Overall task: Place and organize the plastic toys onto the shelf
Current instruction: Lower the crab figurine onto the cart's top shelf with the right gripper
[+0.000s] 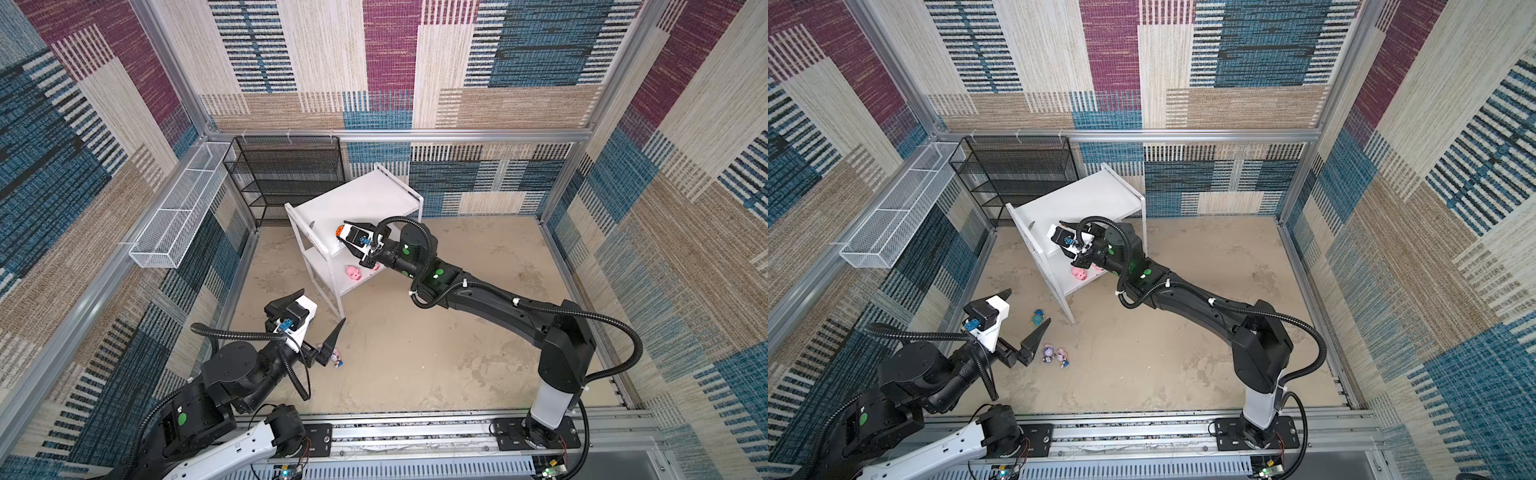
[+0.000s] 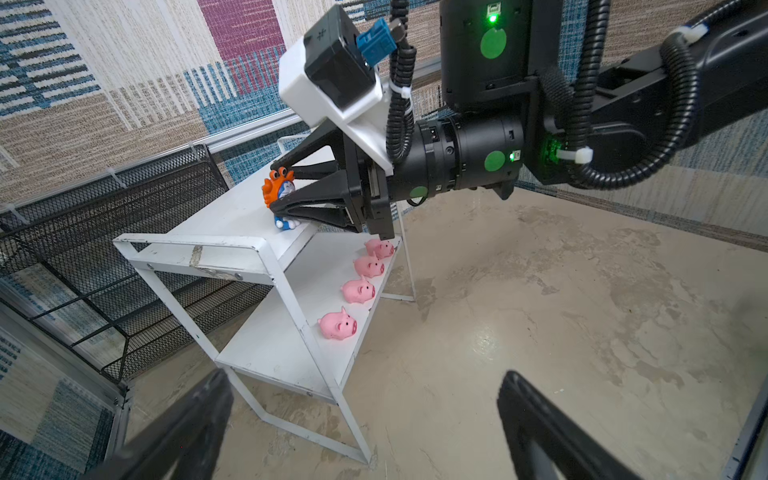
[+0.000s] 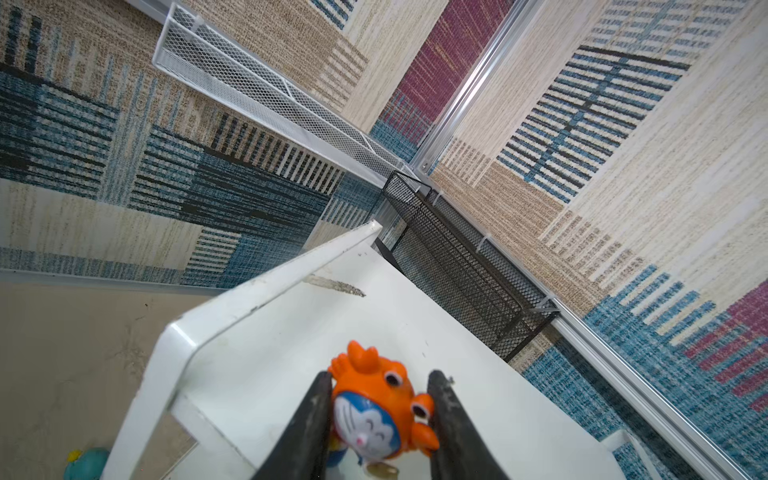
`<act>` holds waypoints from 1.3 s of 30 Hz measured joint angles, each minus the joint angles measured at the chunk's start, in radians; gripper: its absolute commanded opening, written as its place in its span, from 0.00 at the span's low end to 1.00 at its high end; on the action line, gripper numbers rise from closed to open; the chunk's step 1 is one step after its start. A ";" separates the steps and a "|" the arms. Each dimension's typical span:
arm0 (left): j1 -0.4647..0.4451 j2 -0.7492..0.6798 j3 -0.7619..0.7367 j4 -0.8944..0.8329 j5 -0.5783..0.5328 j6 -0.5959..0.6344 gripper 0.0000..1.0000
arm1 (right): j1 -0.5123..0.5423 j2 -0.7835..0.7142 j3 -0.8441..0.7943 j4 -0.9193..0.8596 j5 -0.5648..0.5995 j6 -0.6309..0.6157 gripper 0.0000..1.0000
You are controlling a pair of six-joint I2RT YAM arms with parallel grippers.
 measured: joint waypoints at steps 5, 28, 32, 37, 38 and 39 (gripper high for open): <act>0.012 -0.007 -0.007 0.006 0.001 0.000 0.99 | 0.000 0.017 0.011 0.016 0.003 0.000 0.33; 0.048 -0.026 -0.025 0.010 0.027 -0.004 0.99 | 0.016 0.030 0.026 0.010 0.036 -0.043 0.46; 0.052 -0.024 -0.025 0.010 0.031 -0.008 0.99 | 0.016 0.026 0.026 0.008 0.037 -0.043 0.49; 0.054 -0.019 -0.025 0.009 0.034 -0.019 0.99 | 0.016 0.004 0.025 -0.016 0.037 -0.047 0.50; 0.054 -0.019 -0.025 0.009 0.034 -0.020 0.99 | 0.016 -0.003 0.022 -0.015 0.037 -0.048 0.50; 0.054 -0.019 -0.025 0.009 0.034 -0.023 0.99 | 0.016 -0.008 0.020 -0.014 0.037 -0.050 0.50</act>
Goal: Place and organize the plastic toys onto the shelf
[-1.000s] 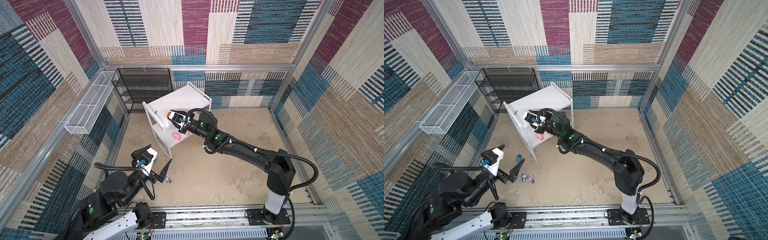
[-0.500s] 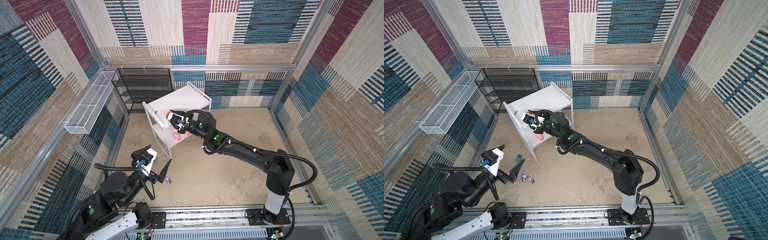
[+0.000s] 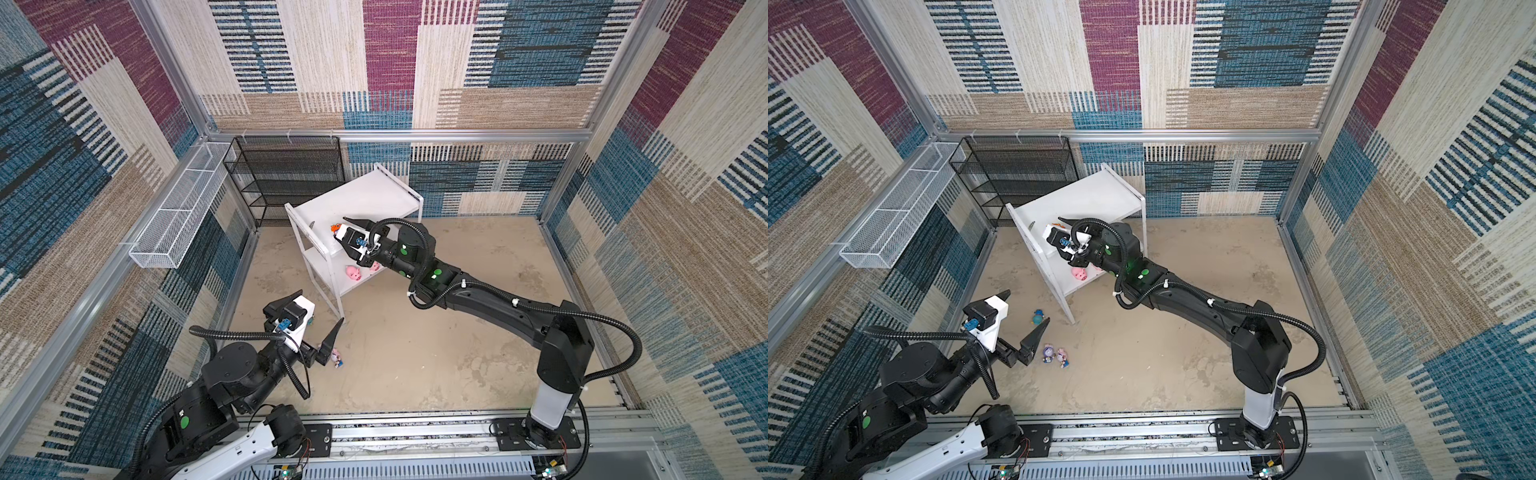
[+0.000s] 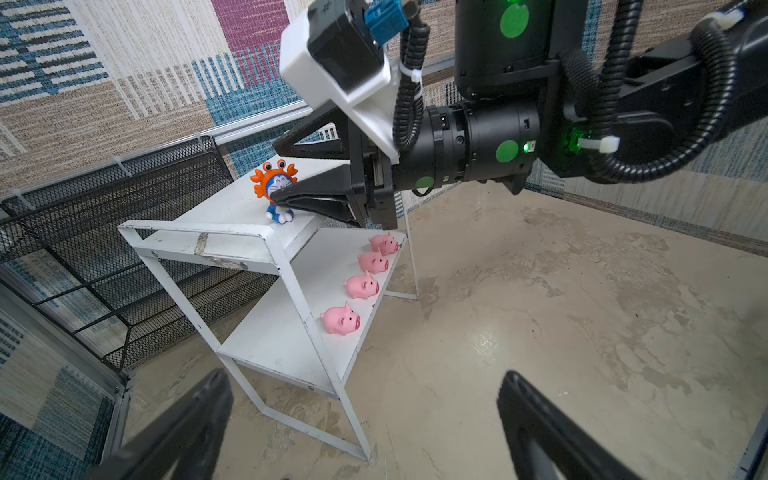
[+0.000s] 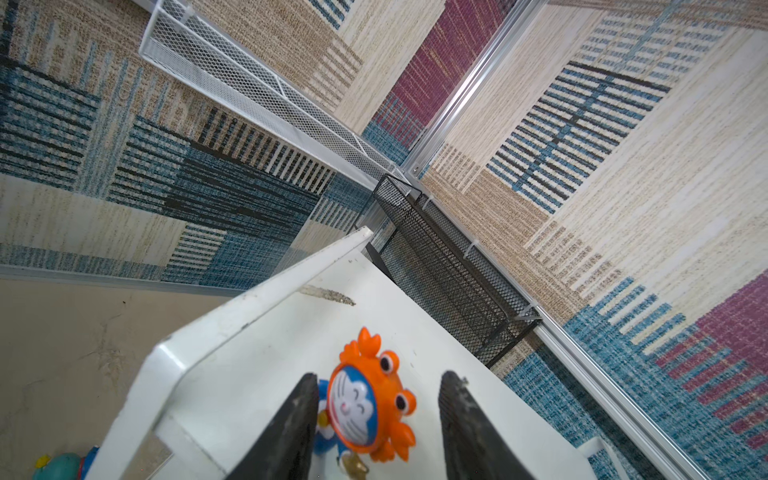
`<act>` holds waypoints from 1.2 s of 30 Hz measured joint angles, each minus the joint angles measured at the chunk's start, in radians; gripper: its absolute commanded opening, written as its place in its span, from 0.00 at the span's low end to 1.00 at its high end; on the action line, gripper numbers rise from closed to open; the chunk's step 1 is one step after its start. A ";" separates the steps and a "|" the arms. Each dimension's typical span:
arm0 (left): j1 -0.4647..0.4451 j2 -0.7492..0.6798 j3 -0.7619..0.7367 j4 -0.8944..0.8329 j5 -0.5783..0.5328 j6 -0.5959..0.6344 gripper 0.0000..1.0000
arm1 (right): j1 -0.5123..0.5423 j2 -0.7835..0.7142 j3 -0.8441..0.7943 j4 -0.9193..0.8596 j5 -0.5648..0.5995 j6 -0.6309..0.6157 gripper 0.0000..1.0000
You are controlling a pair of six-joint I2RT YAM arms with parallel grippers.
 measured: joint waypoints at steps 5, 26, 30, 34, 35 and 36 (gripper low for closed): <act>0.000 0.005 0.001 0.000 -0.001 -0.015 0.99 | 0.000 -0.032 -0.026 -0.005 -0.001 0.000 0.54; 0.002 0.031 -0.002 -0.018 -0.011 -0.038 0.99 | -0.037 0.040 0.190 -0.253 0.024 0.062 0.58; 0.003 0.030 -0.003 -0.018 -0.011 -0.038 0.99 | -0.045 0.045 0.196 -0.270 0.032 0.064 0.58; 0.005 0.026 -0.005 -0.018 -0.011 -0.038 0.99 | -0.048 0.045 0.197 -0.277 0.034 0.064 0.58; 0.005 0.025 -0.005 -0.018 -0.011 -0.038 0.99 | -0.048 0.045 0.197 -0.277 0.034 0.065 0.58; 0.005 0.024 -0.007 -0.016 -0.011 -0.038 0.99 | -0.048 0.045 0.196 -0.277 0.034 0.067 0.58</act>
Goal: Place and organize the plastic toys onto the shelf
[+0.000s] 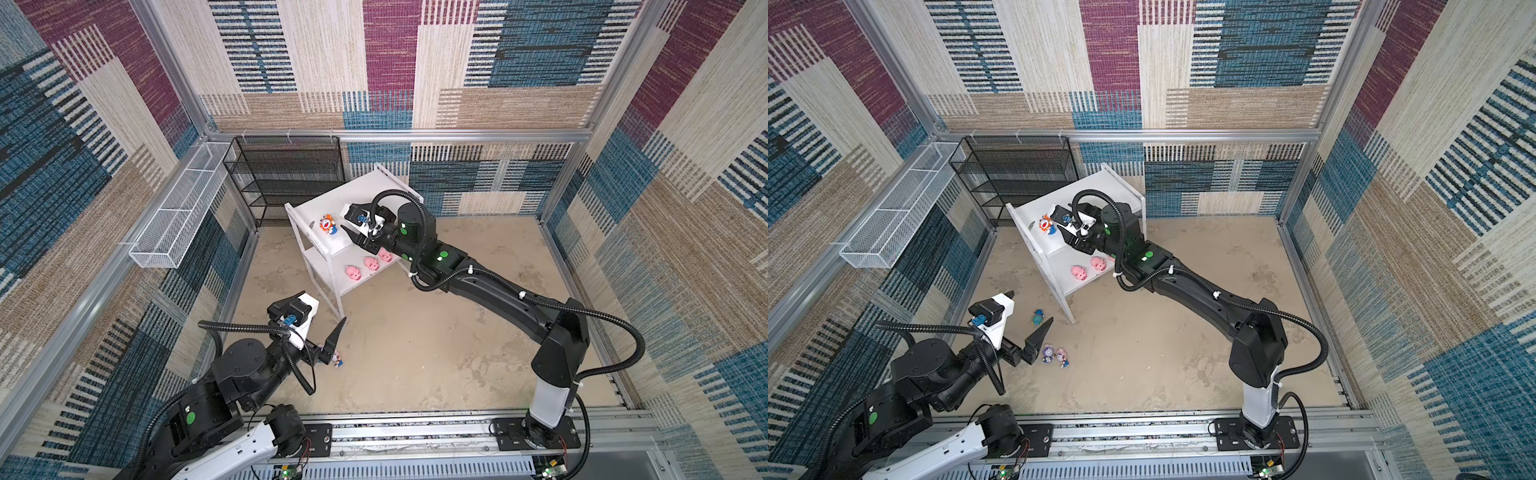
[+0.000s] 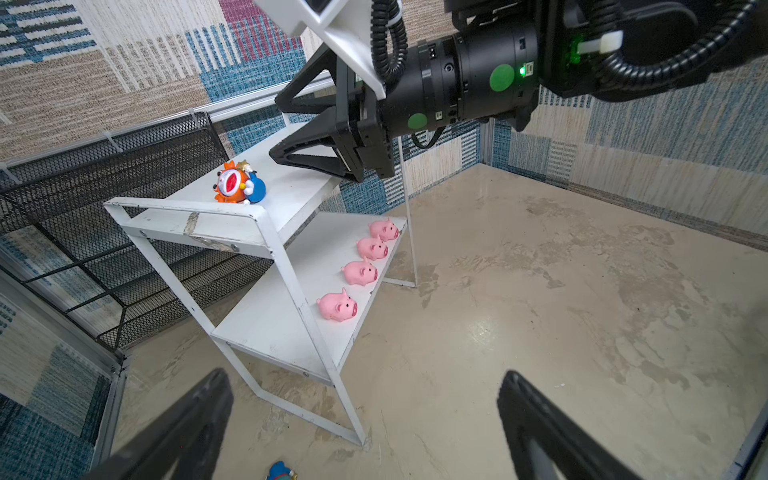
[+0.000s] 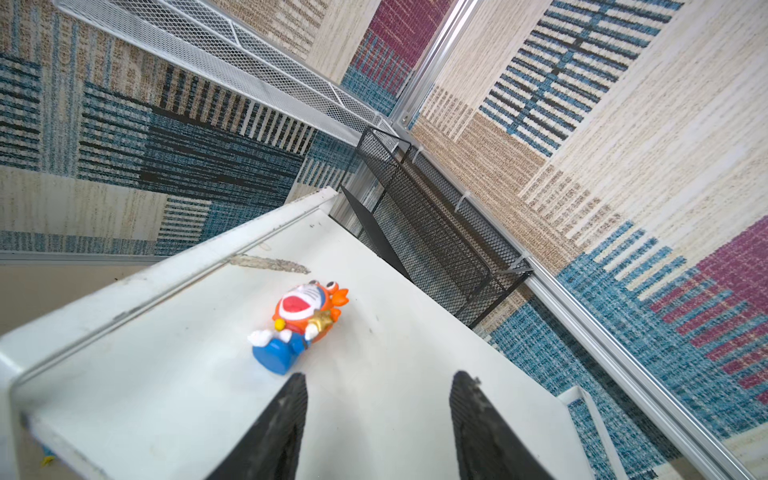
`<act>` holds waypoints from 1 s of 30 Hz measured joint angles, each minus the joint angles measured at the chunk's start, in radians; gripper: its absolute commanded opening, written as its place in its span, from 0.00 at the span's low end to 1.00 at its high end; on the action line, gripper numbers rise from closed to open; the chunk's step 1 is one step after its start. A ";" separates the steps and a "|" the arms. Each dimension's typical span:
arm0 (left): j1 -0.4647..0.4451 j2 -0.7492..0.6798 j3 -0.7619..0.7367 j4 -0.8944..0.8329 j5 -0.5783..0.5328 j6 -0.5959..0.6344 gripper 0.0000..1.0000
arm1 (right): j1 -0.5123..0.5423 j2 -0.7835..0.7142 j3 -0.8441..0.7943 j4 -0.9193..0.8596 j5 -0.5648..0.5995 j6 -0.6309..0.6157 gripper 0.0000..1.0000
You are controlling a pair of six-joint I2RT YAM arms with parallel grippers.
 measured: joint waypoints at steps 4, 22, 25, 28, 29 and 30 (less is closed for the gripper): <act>0.000 -0.001 -0.001 0.000 0.000 0.000 0.99 | -0.002 0.014 0.047 -0.043 -0.005 0.016 0.56; 0.006 -0.022 -0.007 -0.004 0.000 0.000 0.99 | -0.072 0.322 0.816 -0.644 -0.304 0.385 0.64; 0.006 -0.024 -0.008 -0.004 0.000 0.000 0.99 | -0.074 0.328 0.817 -0.664 -0.324 0.414 0.64; 0.006 -0.026 -0.008 -0.004 0.001 0.000 0.99 | -0.075 0.336 0.817 -0.676 -0.336 0.439 0.63; 0.006 -0.027 -0.008 -0.004 0.001 0.000 0.99 | -0.074 0.340 0.817 -0.678 -0.340 0.445 0.63; 0.006 -0.028 -0.008 -0.004 0.001 0.000 0.99 | -0.074 0.344 0.817 -0.678 -0.345 0.452 0.62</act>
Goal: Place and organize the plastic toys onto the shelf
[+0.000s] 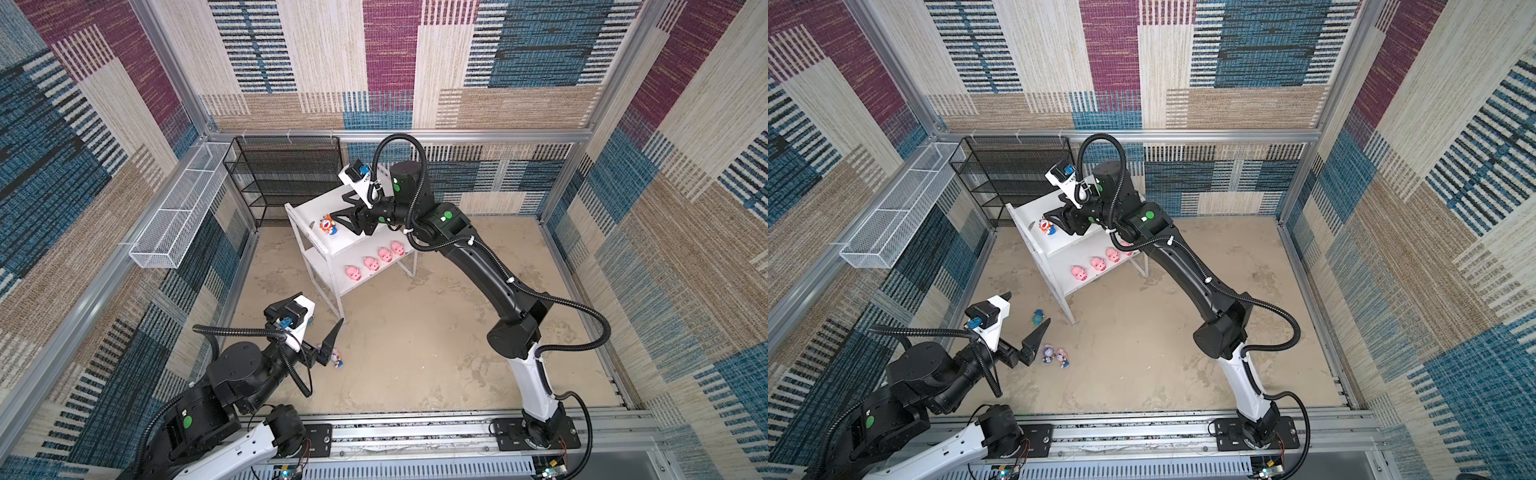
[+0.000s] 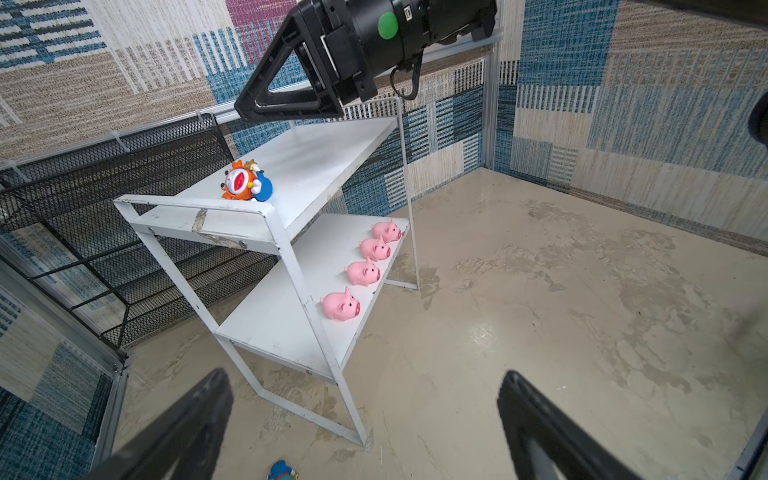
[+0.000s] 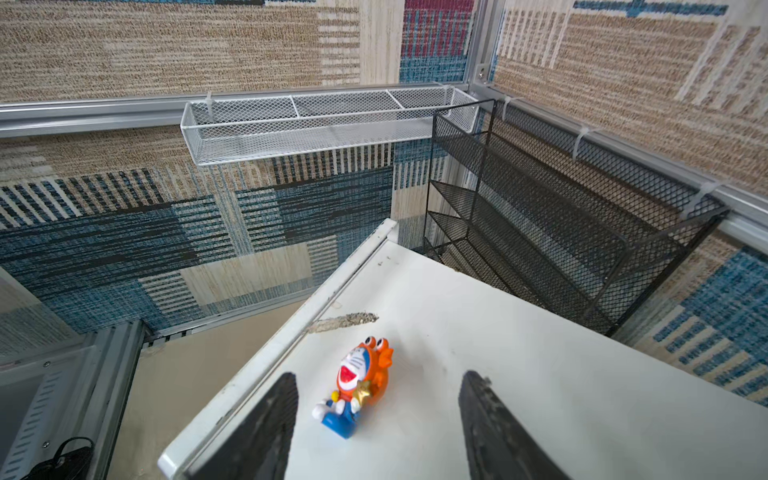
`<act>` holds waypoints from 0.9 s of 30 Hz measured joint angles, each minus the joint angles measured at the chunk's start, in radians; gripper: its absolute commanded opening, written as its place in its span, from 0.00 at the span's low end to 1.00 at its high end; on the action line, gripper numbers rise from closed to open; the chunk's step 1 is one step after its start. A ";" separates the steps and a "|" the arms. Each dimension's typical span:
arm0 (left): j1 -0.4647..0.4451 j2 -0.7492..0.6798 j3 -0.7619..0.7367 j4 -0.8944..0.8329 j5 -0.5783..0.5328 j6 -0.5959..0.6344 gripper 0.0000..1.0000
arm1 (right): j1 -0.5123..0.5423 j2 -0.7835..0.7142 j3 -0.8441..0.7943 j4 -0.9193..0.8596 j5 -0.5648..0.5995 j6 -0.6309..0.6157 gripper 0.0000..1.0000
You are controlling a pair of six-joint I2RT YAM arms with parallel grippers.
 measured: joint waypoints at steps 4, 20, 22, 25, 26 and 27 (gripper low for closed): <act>0.000 -0.006 0.000 -0.003 0.000 0.000 0.99 | 0.000 0.018 0.000 -0.001 -0.022 0.024 0.61; 0.002 -0.023 -0.006 -0.008 0.002 0.000 0.99 | 0.006 0.060 0.000 -0.001 -0.075 0.068 0.60; 0.002 -0.025 -0.006 -0.008 0.002 0.000 0.99 | 0.009 0.065 0.000 -0.001 -0.075 0.071 0.60; 0.002 -0.026 -0.007 -0.008 0.002 0.000 0.99 | 0.011 0.071 0.000 -0.003 -0.075 0.071 0.58; 0.002 -0.026 -0.007 -0.008 0.002 0.000 0.99 | 0.013 0.072 0.000 -0.004 -0.075 0.071 0.58; 0.002 -0.027 -0.007 -0.008 0.002 0.000 0.99 | 0.013 0.072 0.000 -0.005 -0.075 0.072 0.57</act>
